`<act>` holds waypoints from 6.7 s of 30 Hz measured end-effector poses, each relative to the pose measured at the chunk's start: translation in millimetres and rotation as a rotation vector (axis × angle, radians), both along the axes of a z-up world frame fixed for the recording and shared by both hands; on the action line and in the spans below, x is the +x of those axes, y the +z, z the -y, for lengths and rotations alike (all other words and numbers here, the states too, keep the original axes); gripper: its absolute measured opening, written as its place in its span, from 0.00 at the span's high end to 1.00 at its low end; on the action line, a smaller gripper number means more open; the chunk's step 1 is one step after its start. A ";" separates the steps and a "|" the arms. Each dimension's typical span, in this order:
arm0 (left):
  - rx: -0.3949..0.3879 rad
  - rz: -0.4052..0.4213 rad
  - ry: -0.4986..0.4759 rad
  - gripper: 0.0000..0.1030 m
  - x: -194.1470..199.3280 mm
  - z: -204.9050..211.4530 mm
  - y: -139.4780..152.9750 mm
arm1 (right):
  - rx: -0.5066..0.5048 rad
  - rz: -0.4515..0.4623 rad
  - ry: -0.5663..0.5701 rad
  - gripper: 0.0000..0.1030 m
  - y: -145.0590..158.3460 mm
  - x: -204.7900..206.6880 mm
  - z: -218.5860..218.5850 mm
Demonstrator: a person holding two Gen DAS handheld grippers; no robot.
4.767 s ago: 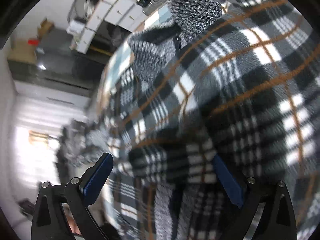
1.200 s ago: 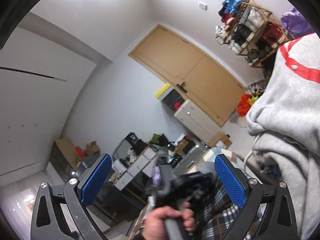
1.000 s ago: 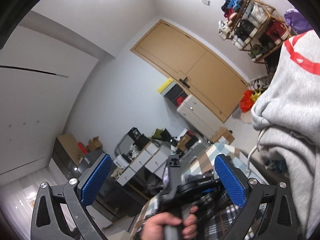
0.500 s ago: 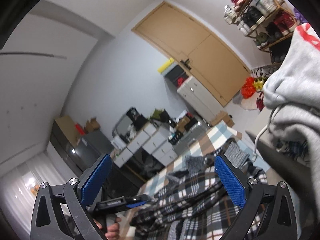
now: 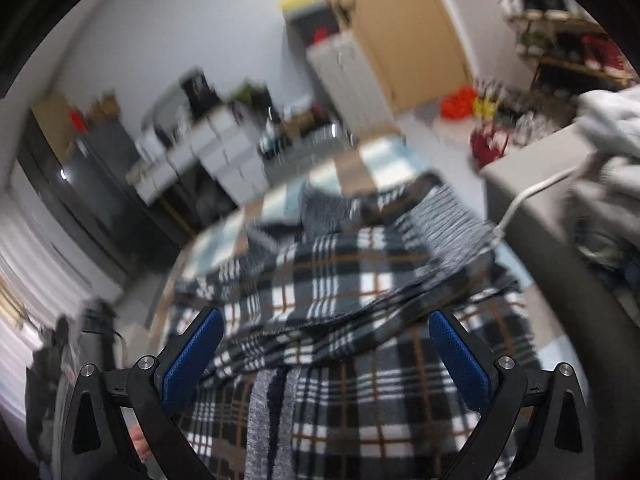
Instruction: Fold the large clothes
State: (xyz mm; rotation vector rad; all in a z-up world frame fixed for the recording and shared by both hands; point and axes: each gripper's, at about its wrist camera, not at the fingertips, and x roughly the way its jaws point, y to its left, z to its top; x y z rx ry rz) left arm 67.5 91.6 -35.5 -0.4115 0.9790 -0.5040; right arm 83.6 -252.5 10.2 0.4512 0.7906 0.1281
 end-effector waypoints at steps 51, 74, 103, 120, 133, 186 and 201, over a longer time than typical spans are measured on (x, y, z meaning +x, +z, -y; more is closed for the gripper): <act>0.188 -0.004 -0.037 0.32 34.8 14.6 -9.8 | -0.396 -0.376 0.208 0.00 -81.6 98.4 -33.5; 0.311 -0.177 -0.041 0.85 229.2 78.1 -63.7 | -0.515 -0.320 0.455 0.21 -88.6 257.0 -57.1; 0.311 0.288 -0.023 0.96 22.8 91.3 86.1 | -0.638 0.144 0.298 0.88 80.5 52.0 -78.6; 0.099 -0.008 -0.036 0.94 -42.3 78.4 -44.1 | -0.490 -0.088 0.296 0.81 -53.4 -84.2 -61.7; 0.189 0.059 -0.319 0.76 -56.1 92.3 44.6 | -0.256 -0.265 0.426 0.08 -51.1 -85.4 -28.7; 0.177 -0.191 -0.145 0.47 27.4 26.6 -8.2 | -0.479 -0.539 0.242 0.00 -64.9 79.2 3.8; -0.011 -0.167 -0.169 0.47 -14.2 -11.3 -20.6 | -0.536 -0.542 0.232 0.00 -69.1 81.2 -7.9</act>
